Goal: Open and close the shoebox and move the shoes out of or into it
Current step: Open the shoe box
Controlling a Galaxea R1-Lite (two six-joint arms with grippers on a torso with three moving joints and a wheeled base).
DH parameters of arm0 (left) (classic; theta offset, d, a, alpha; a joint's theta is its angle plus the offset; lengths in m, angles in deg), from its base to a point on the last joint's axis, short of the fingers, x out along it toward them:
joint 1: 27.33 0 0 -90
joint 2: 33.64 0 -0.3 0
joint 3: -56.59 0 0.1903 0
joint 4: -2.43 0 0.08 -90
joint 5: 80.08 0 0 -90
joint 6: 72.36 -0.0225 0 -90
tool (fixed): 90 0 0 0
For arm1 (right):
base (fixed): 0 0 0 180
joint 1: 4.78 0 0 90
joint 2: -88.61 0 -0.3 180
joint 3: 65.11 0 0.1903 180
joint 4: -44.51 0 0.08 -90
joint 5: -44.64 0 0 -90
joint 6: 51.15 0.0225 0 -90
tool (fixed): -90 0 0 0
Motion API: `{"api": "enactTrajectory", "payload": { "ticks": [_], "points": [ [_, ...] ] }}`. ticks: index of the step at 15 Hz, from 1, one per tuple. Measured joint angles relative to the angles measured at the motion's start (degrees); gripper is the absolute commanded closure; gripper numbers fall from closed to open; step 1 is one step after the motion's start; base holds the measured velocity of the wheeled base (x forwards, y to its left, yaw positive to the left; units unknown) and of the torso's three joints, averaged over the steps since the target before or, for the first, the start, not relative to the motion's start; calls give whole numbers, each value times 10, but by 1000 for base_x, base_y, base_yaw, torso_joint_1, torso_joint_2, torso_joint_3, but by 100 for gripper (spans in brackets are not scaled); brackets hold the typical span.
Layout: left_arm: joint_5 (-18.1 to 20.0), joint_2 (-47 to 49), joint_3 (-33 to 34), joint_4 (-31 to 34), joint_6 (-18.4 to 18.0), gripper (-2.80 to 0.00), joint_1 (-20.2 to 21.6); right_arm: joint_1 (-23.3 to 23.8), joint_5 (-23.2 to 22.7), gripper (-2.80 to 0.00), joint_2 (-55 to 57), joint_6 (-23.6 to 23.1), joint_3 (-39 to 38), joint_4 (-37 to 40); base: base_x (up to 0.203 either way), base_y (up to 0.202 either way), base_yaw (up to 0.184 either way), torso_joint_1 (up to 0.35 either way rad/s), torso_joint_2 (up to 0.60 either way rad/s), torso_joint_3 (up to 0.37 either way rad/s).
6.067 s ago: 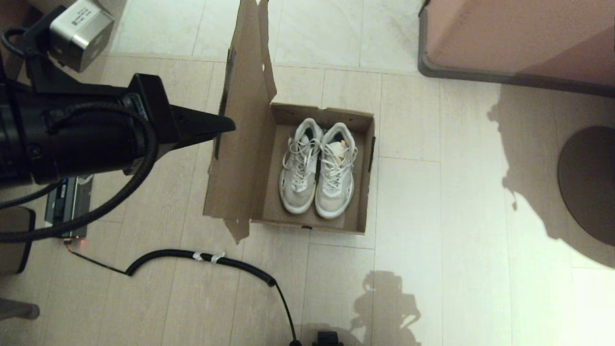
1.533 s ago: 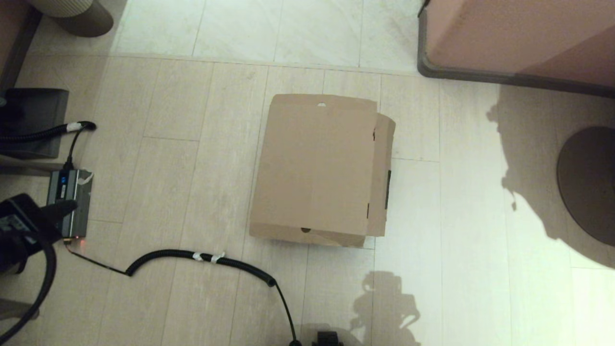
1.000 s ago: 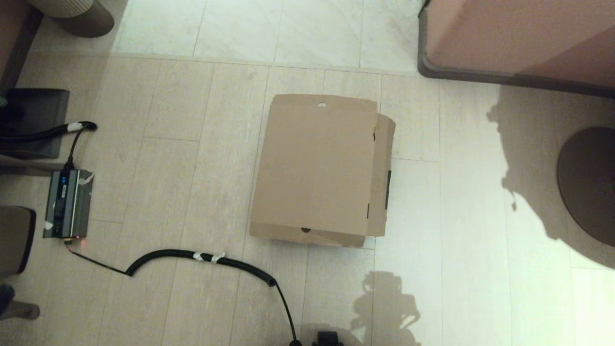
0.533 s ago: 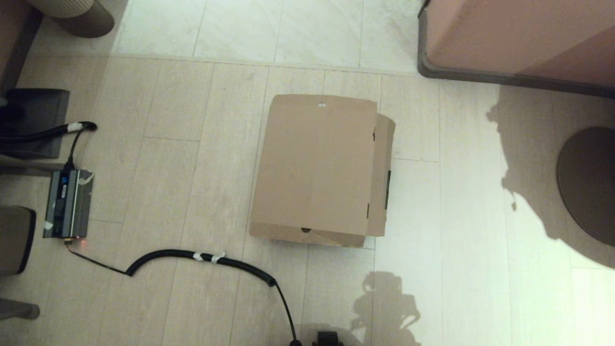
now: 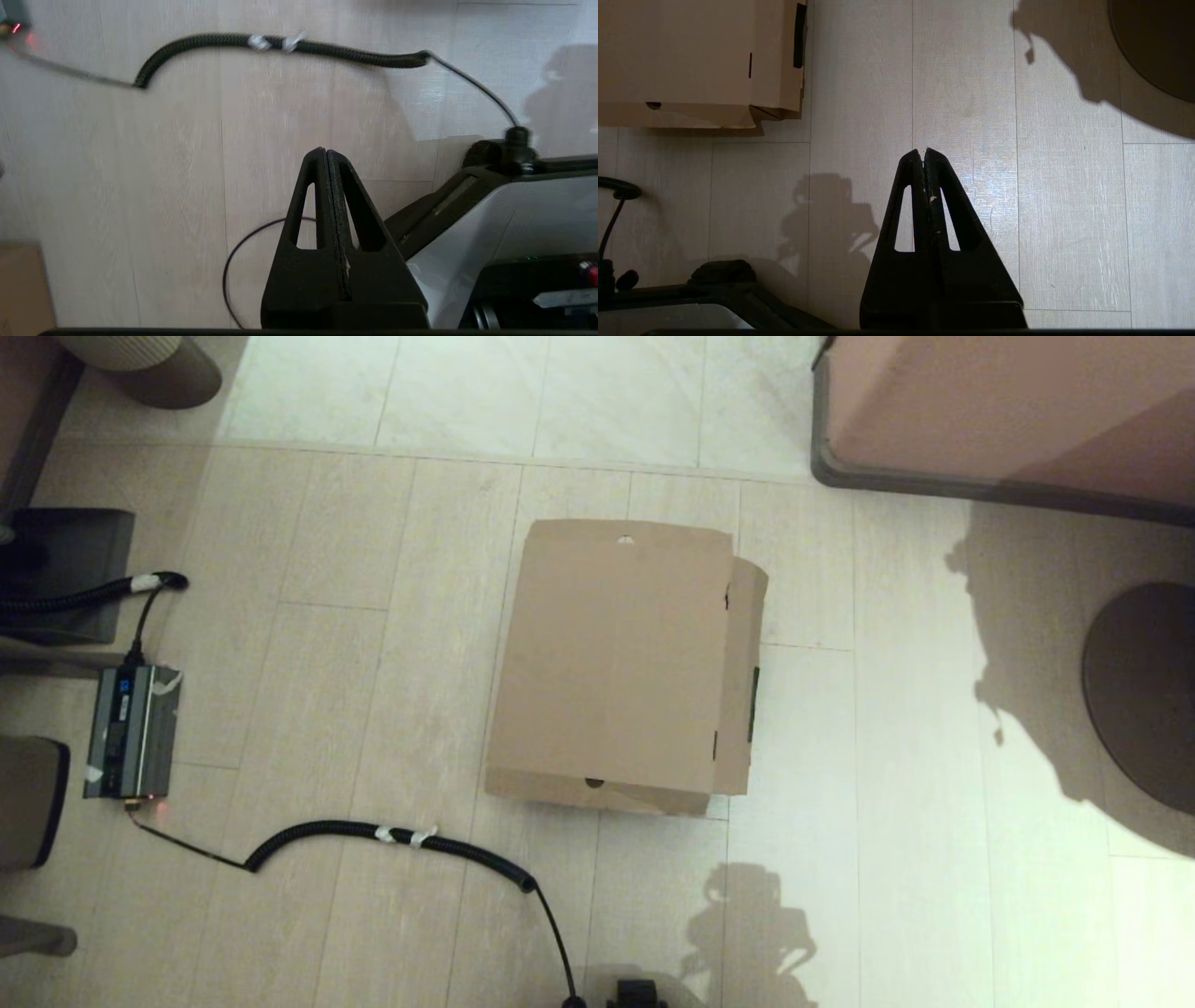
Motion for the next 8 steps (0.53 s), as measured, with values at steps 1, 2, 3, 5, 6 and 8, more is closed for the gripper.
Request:
{"api": "enactTrajectory", "payload": {
  "ticks": [1,2,3,5,6,8],
  "points": [
    [3,-11,0,1,-3,0,-14,0,0,0,0,1,0,0,0,0,0,0,0,0],
    [3,-19,0,1,-6,0,-21,0,0,0,0,1,0,0,0,0,0,0,0,0],
    [3,-29,0,0,-6,0,-24,0,0,0,0,1,0,0,0,0,0,0,0,0],
    [5,-63,0,0,-7,0,-24,0,-4,0,0,-14,0,0,0,0,0,0,0,0],
    [6,-83,0,1,-7,0,-24,0,-4,0,0,-24,0,0,0,0,0,0,0,0],
    [-1,-114,0,-1,-1,0,-22,0,-6,0,0,-31,0,0,0,0,0,0,0,0]
  ]
}}
